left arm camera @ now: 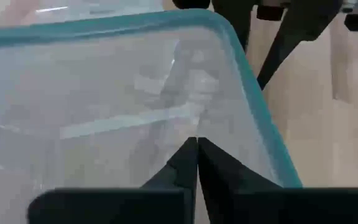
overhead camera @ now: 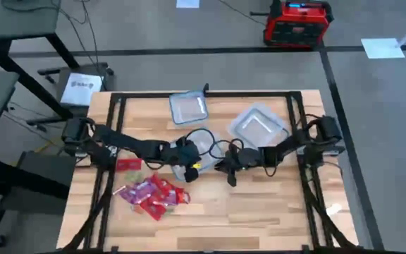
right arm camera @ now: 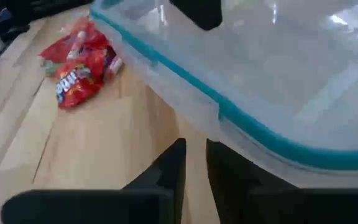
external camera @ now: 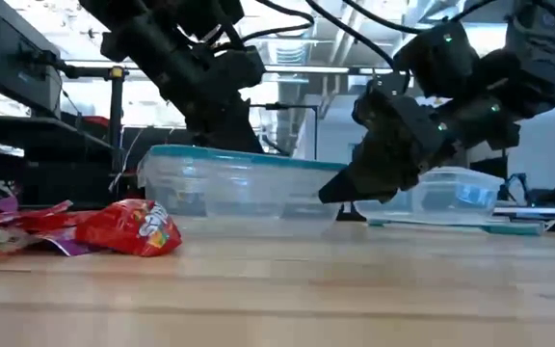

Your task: Sort candy

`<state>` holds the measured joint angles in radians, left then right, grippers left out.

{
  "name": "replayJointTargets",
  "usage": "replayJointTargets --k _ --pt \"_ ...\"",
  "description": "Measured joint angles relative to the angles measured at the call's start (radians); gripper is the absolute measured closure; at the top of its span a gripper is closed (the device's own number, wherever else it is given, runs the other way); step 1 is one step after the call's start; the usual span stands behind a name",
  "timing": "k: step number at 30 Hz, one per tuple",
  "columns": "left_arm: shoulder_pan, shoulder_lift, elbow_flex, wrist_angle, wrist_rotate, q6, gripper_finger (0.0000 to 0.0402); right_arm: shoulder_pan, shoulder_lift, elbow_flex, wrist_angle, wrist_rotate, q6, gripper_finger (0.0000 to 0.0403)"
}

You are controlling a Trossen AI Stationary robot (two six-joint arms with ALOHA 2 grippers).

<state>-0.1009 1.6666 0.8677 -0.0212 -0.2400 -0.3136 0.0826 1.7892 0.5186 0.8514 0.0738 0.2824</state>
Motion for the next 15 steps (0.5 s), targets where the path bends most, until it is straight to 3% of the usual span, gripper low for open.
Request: replayJointTargets --k 15 --pt "-0.002 0.002 -0.002 -0.005 0.064 0.009 0.0402 -0.019 -0.003 -0.019 0.007 0.005 0.01 0.0352"
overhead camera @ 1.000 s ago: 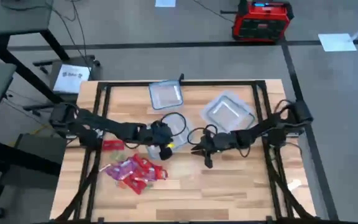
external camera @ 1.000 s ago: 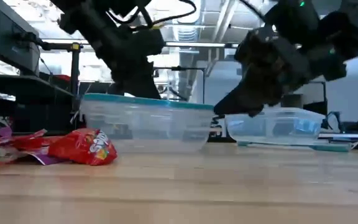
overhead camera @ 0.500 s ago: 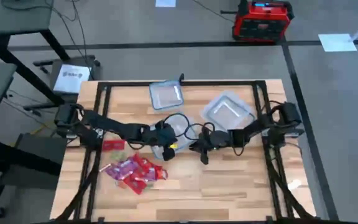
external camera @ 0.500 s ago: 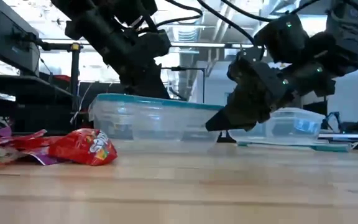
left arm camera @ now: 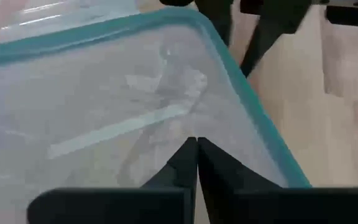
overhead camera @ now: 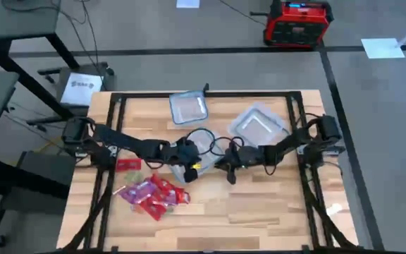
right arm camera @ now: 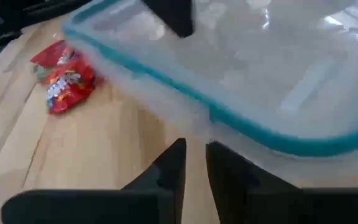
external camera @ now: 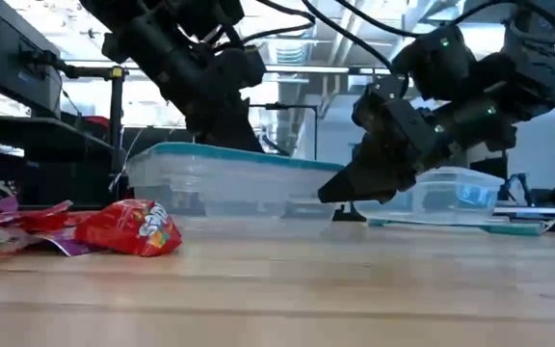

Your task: Sort candy

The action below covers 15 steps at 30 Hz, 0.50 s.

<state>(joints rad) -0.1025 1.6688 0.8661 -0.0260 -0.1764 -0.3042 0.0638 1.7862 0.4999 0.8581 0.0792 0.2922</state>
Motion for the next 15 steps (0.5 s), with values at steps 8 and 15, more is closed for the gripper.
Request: replayJointTargets --k 8,15 --pt "-0.001 0.0 0.0 0.0 0.038 0.004 0.0402 -0.007 -0.042 -0.017 0.021 -0.035 0.007 0.0352" --pt "0.017 -0.002 -0.001 -0.004 0.048 0.004 0.0402 -0.008 -0.039 -0.019 0.083 -0.126 0.044 0.0352"
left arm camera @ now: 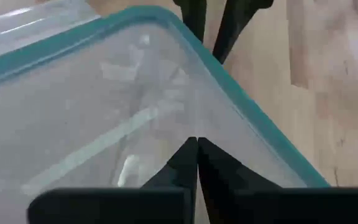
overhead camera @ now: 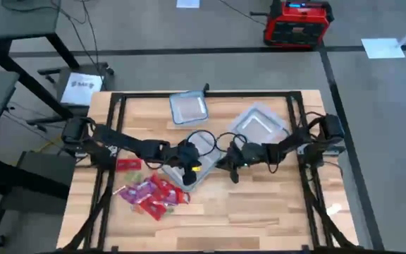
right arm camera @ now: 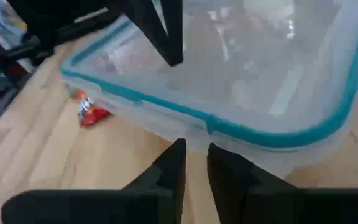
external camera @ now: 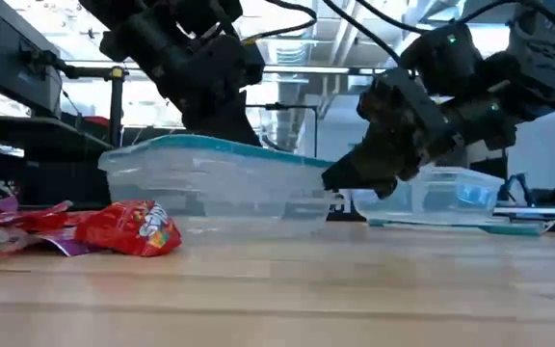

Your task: Sort candy

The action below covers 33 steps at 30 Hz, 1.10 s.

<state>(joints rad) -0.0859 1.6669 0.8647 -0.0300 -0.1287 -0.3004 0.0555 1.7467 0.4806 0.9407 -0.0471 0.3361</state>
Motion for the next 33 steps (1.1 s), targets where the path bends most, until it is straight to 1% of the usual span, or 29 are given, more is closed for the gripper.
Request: replayJointTargets --k 3,8,10,12,14,16,17,19,21,23,25,27,30,33 --pt "0.006 0.0 -0.001 0.008 0.001 -0.001 0.0402 0.0 0.031 0.017 0.013 -0.034 0.019 0.0352" --pt "0.007 -0.002 -0.001 0.027 -0.005 -0.008 0.0402 -0.007 0.119 0.067 0.101 -0.124 0.08 0.0352" --pt "0.007 -0.002 -0.001 0.017 -0.011 -0.017 0.0402 -0.017 0.161 0.082 0.179 -0.201 0.127 0.0352" --pt "0.01 0.003 0.001 0.008 -0.029 -0.025 0.0402 -0.03 0.199 0.107 0.333 -0.29 0.193 0.0352" --pt "0.01 0.002 -0.001 -0.013 -0.027 -0.027 0.0402 -0.052 0.241 0.102 0.49 -0.381 0.291 0.0353" --pt "0.009 0.001 0.0 -0.015 -0.031 -0.027 0.0402 -0.072 0.29 0.096 0.606 -0.412 0.378 0.0355" --pt "0.008 0.001 0.001 -0.015 -0.03 -0.027 0.0402 -0.079 0.301 0.087 0.633 -0.434 0.404 0.0357" --pt "0.007 0.002 0.001 -0.015 -0.034 -0.026 0.0402 -0.09 0.286 0.071 0.629 -0.475 0.404 0.0359" --pt "0.007 0.002 0.001 -0.014 -0.032 -0.026 0.0402 -0.083 0.261 0.051 0.606 -0.493 0.363 0.036" --pt "0.007 0.002 0.0 -0.011 -0.033 -0.026 0.0402 -0.069 0.219 0.031 0.533 -0.492 0.318 0.0361" --pt "0.007 0.002 -0.001 -0.007 -0.033 -0.023 0.0402 -0.055 0.157 0.03 0.418 -0.464 0.259 0.0361" --pt "0.007 0.003 0.0 -0.001 -0.032 -0.022 0.0402 -0.04 0.091 0.03 0.258 -0.423 0.181 0.0361" --pt "0.007 0.003 -0.001 0.006 -0.032 -0.021 0.0402 -0.003 -0.001 0.046 -0.005 -0.332 0.065 0.0361" --pt "0.007 0.003 -0.001 0.008 -0.032 -0.018 0.0402 0.036 -0.084 0.081 -0.222 -0.231 -0.034 0.0361"
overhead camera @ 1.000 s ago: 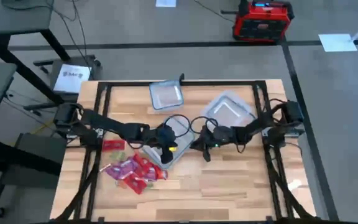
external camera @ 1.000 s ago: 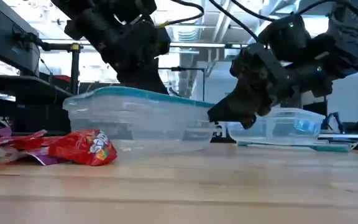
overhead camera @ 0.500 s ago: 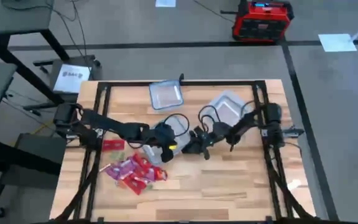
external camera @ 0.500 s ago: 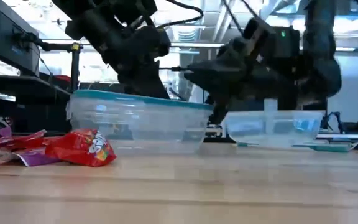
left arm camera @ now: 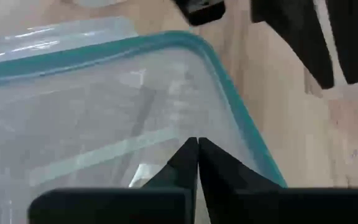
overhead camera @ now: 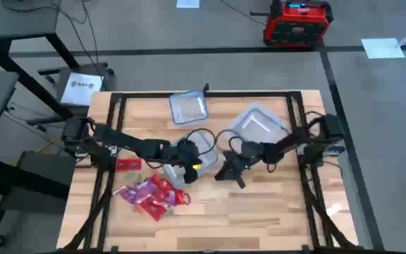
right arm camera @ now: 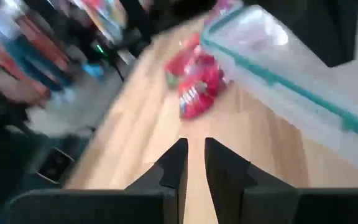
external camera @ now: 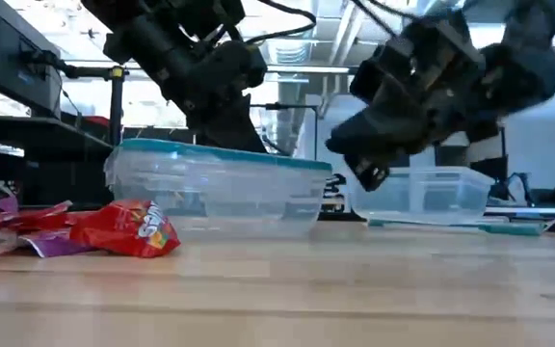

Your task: Sort candy

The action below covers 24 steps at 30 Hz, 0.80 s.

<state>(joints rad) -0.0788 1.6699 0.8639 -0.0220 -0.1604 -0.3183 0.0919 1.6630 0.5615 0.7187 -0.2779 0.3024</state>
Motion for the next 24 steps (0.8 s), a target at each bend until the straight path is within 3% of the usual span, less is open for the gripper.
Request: replayJointTargets --k 4,11,17,24 --pt "0.0 0.0 0.0 0.003 0.001 0.0 0.0402 0.043 -0.035 0.019 -0.167 0.127 -0.065 0.0361" --pt "0.0 0.0 0.0 0.003 0.002 -0.001 0.0402 0.049 -0.005 0.021 -0.167 0.148 0.01 0.0353" --pt "0.0 -0.022 0.031 -0.029 0.007 0.023 0.0402 0.048 0.015 0.019 -0.16 0.24 0.037 0.0303" --pt "-0.046 -0.15 0.122 -0.265 0.006 -0.049 0.0402 0.03 0.044 0.019 -0.142 0.266 0.035 0.0241"
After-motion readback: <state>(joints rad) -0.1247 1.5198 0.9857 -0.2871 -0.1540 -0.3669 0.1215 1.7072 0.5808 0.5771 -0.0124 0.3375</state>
